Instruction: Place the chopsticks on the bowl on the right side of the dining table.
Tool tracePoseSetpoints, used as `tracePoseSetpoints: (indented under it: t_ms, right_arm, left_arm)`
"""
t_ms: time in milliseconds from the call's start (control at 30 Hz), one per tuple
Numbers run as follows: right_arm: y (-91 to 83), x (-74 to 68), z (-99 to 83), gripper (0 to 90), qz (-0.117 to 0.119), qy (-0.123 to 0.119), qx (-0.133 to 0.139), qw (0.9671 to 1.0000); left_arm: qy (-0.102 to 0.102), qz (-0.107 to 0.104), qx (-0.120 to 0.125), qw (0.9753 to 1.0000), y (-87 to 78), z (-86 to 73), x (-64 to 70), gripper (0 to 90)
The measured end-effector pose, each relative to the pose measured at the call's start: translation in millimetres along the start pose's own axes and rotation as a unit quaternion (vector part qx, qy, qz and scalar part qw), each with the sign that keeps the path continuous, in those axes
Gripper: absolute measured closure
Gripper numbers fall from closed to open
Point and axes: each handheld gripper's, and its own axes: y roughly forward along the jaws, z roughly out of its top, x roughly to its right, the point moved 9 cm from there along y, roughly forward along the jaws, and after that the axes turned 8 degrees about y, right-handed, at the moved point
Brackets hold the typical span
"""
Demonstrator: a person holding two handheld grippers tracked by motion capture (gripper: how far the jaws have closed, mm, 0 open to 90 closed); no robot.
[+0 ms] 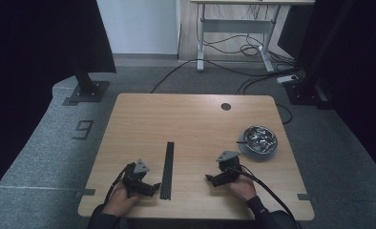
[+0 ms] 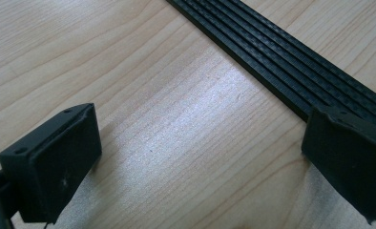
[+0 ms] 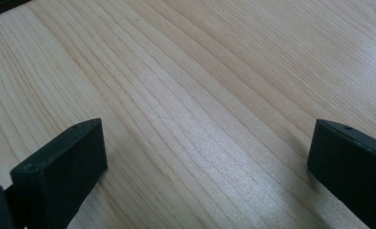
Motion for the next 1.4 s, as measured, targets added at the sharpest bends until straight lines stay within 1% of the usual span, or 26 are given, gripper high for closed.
tracePoseSetpoints:
  t_ms: [33,167,233,267,333,367,400,433,700,800,1033,1200,1333,1400]
  right_arm:
    - [0.0,0.0,0.0,0.0,0.0,0.0,0.0,1.0]
    - [1.2,-4.1,1.5,0.0,0.008,-0.01,-0.017,0.9998]
    - [1.5,-5.2,2.2,0.0,0.01,-0.008,-0.019,0.9997]
    - [1.7,-7.7,3.7,0.0,0.018,-0.001,-0.022,0.9996]
    - [1.6,-9.9,5.6,0.2,0.028,0.006,-0.024,0.9993]
    - [1.3,-11.0,6.8,1.8,0.033,0.009,-0.025,0.9991]
    - [1.1,-12.5,8.0,3.6,0.04,0.011,-0.027,0.9988]
    - [1.0,-13.1,9.0,4.0,0.041,0.009,-0.029,0.9987]
    - [3.2,-17.7,19.0,3.8,0.036,-0.003,-0.026,0.999]
    - [5.4,-20.9,21.3,3.8,0.037,-0.006,-0.031,0.9988]
    - [13.1,-31.9,32.2,3.0,0.043,-0.017,-0.025,0.9986]
    - [19.6,-37.6,37.8,2.4,0.044,-0.026,-0.029,0.9982]
    - [23.4,-41.2,41.4,2.4,0.047,-0.025,-0.03,0.9982]
    - [27.4,-44.7,44.5,2.4,0.047,-0.031,-0.034,0.9978]
  left_arm:
    - [0.0,0.0,0.0,1.0,0.0,0.0,0.0,0.0]
    - [0.0,0.0,0.0,1.0,0.0,0.0,0.0,0.0]
    - [0.0,0.0,0.0,1.0,0.0,0.0,0.0,0.0]
    - [0.0,0.0,0.0,1.0,-0.1,-0.1,-0.1,0.0]
    - [0.0,0.0,0.0,1.0,0.0,0.0,0.0,0.0]
    - [0.0,0.0,0.0,1.0,-0.1,0.0,-0.1,0.0]
    - [0.0,0.0,0.0,1.0,0.0,0.0,0.0,0.0]
    - [0.001,0.0,0.0,1.0,-0.1,0.0,-0.2,0.0]
    - [0.0,0.0,0.0,1.0,-0.1,-0.1,-0.1,0.0]
    - [0.0,0.0,0.0,1.0,-0.1,-0.1,-0.1,0.0]
    - [0.0,0.0,0.0,1.0,0.0,0.0,-0.1,0.0]
    - [0.001,0.0,-0.001,1.0,-0.1,-0.1,-0.2,0.0]
    - [0.001,0.0,-0.001,1.0,-0.2,-0.2,-0.2,0.0]
    - [0.001,0.0,-0.001,1.0,-0.2,-0.2,-0.2,0.0]
